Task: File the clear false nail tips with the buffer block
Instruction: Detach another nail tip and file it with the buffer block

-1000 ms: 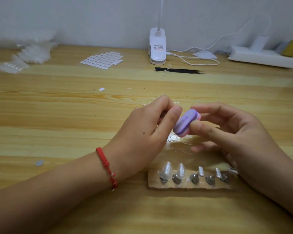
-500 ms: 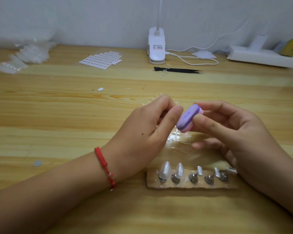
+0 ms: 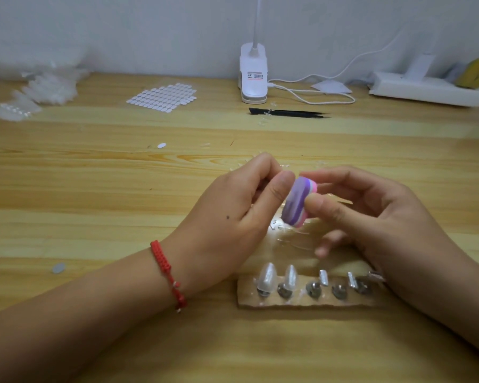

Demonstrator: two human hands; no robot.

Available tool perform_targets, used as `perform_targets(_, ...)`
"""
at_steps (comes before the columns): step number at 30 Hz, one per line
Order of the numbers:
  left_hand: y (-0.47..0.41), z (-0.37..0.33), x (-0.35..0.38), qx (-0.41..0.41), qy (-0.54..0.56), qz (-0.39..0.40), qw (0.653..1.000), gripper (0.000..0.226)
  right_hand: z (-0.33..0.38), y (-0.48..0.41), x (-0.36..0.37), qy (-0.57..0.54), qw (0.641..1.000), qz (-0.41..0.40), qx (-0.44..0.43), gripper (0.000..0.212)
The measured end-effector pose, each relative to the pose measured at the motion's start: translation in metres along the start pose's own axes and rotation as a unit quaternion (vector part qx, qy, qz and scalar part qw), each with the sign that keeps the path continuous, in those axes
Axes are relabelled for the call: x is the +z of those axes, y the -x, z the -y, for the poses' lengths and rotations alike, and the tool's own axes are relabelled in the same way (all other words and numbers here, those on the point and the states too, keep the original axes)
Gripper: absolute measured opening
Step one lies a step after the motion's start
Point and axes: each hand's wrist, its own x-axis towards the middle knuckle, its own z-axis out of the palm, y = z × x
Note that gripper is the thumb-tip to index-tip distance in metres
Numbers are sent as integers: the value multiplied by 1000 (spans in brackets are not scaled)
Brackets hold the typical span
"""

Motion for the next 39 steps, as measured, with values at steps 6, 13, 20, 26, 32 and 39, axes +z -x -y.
perform_targets(6,0,0,0,1,11,-14,1000,26,-1,-1,0,-4,1000,2,6,28)
perform_targets(13,0,0,0,9,-3,-1,1000,25,-1,-2,-1,-27,999,-18,7,30)
perform_targets(20,0,0,0,13,-9,-5,1000,24,0,-2,-1,-42,999,-33,1,30)
perform_targets(26,0,-2,0,9,-24,3,1000,23,2,-3,1,-59,998,-25,9,30)
perform_targets(32,-1,-3,-1,-33,52,4,998,28,0,-8,-7,-172,983,-42,57,18)
perform_targets(39,-5,-7,-4,-107,140,-21,984,23,0,-8,-3,-12,999,-14,46,18)
